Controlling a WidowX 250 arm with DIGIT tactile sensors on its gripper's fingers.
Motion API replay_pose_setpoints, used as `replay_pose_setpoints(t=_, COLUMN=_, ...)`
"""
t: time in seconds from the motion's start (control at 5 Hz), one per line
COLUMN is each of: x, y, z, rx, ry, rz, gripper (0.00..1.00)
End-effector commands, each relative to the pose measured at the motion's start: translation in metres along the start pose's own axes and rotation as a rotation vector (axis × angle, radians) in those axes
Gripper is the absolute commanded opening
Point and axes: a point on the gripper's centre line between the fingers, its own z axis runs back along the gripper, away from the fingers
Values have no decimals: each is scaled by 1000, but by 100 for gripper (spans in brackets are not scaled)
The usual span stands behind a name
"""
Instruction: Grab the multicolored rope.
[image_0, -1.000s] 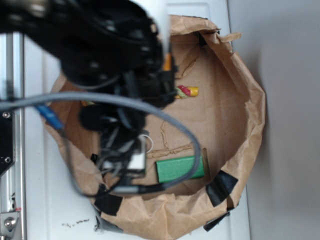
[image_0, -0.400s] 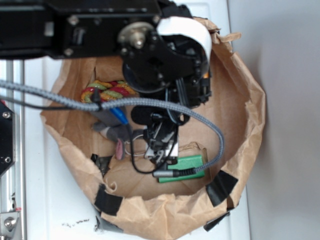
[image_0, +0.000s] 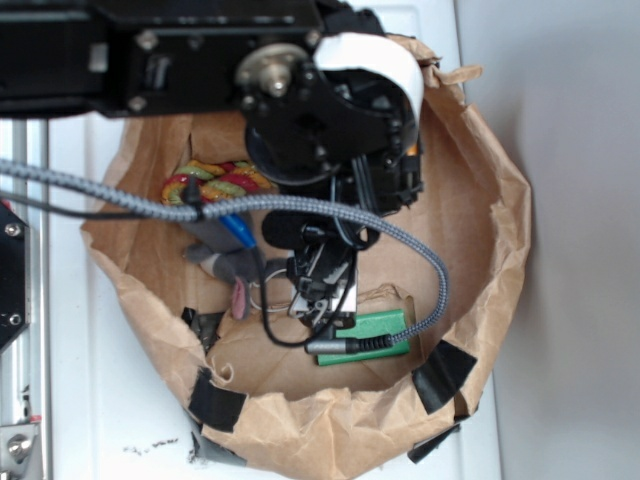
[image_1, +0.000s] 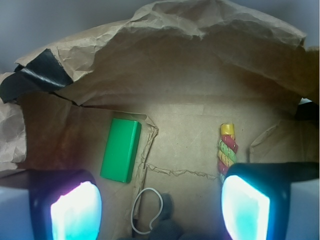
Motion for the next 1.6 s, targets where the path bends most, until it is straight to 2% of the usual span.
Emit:
replay_pose_setpoints(t=0.0, x=18, y=19, z=-26, rx=-31, ry=-11, rz=43, gripper=100)
replay_pose_setpoints(t=0.2, x=18, y=33, z=-24, rx=-46, ry=44, rz=30, gripper=100)
replay_pose_setpoints(t=0.4, x=10, y=43, z=-24, rx=-45, ry=65, rz=-1, gripper=100)
replay_pose_setpoints(t=0.6, x=-1, y=52, z=-29, rx=-17, ry=93, rz=-34, gripper=100)
replay_pose_setpoints(t=1.0, x=-29, y=63, z=-61, rx=73, ry=28, rz=-78, gripper=100)
replay_pose_setpoints(t=1.4, x=-23, y=50, z=-100, rx=76, ry=60, rz=-63, gripper=100)
